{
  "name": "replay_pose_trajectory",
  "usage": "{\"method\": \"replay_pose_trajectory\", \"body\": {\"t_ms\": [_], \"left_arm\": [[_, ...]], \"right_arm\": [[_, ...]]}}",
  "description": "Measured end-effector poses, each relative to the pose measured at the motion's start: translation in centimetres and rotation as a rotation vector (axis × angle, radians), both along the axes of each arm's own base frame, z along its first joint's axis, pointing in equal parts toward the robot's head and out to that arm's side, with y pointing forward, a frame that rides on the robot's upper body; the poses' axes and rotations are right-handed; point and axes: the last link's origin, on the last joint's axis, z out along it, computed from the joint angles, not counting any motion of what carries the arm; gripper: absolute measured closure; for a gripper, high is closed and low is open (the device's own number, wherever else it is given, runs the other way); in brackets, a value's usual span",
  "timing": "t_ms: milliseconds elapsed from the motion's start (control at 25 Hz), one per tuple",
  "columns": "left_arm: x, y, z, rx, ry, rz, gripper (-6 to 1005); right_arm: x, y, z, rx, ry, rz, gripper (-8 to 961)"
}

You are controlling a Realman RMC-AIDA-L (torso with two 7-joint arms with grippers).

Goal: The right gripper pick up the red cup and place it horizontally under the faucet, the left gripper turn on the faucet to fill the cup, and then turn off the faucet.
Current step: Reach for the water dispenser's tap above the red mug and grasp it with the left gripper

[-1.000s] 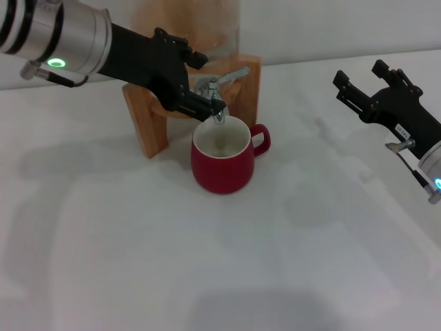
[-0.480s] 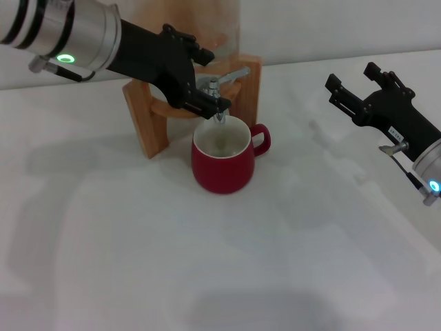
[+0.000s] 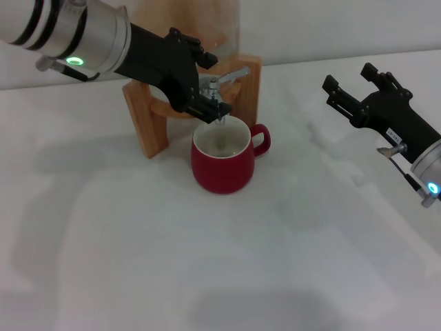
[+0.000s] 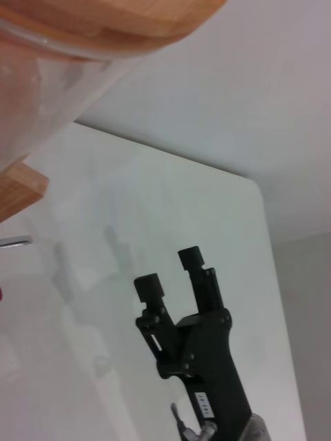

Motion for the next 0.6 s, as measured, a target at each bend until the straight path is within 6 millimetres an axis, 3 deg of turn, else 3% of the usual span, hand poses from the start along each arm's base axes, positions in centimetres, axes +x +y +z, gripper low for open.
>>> {"method": "replay_pose_trajectory", "body": {"t_ms": [600], "left_arm": [[0.13, 0.46, 0.07, 0.027, 0.043, -0.056, 141]], "right_arm": [[-0.1, 0.08, 0.05, 0.002, 0.002, 0.003, 81]]}}
